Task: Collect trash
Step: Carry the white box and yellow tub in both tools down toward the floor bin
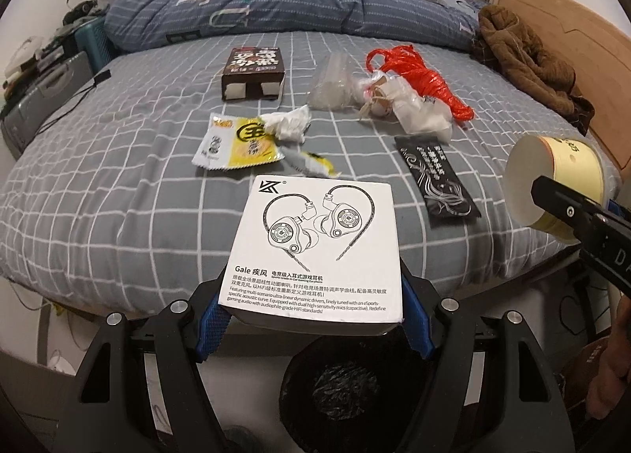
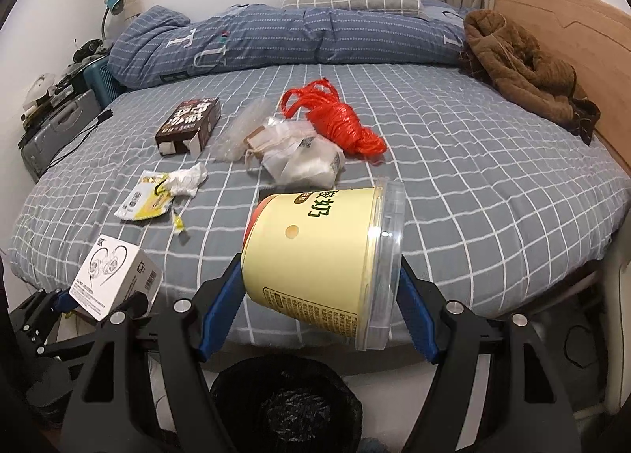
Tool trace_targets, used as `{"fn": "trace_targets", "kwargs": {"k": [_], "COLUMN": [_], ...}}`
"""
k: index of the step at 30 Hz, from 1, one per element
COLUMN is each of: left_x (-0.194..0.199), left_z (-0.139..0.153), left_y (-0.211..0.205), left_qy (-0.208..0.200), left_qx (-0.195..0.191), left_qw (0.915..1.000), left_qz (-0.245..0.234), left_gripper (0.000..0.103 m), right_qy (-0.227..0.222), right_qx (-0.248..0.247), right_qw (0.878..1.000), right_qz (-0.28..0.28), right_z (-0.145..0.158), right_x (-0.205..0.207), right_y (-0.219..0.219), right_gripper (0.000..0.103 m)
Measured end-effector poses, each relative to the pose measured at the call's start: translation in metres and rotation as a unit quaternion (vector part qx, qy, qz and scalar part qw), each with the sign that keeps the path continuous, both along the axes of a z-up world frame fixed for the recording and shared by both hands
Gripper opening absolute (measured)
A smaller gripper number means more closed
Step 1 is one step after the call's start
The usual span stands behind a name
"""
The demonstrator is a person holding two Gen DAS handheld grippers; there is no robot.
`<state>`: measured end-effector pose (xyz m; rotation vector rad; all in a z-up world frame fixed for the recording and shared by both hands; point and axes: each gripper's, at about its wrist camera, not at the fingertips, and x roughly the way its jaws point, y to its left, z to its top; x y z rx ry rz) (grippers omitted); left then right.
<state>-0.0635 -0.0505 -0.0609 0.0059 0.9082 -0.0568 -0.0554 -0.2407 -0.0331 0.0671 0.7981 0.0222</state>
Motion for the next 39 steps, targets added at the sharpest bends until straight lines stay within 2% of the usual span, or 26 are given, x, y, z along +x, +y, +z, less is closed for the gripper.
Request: {"fn": "trace_targets", "kwargs": {"k": [12,20,24,30,39], "left_x": [-0.036,-0.063,-0.071,-0.073,-0.067], "left_z": [-0.013,-0.009,-0.012,-0.036,-0.085], "left_y": [0.006,0.008,0.009,0.022,0.029], "left_qy": [0.026,0.041,0.052,0.082,0.124], "left_qx": [0.010,0.001,-0.003,-0.017,-0.008], "left_qw": [0.9996,0.9991,0.9986,0.9961,0.9919], "left_qz": [0.009,0.011,0.011,0.026,0.026], "left_gripper": [0.070,0.070,0.070,0.070,0.070], "right_qy": [0.015,0.036,0.042,0.071,0.128], "right_qx": [-0.001,0.006,-0.006,-0.008,-0.020], "right_qw": [1.000,0.999,0.999,0.997,0.991], "right_qz": [0.002,-0.002,0.007,0.019,0.045], "right_z": [-0.010,-0.016,-0.020,-0.043,-0.091], "right_x": [-0.033,-0.058,-0.069,-0.075,-0.068], "right_y": [-0.002,-0.008,0.001,0.008,0.024], "right_gripper": [0.070,0.070,0.070,0.070,0.070]}}
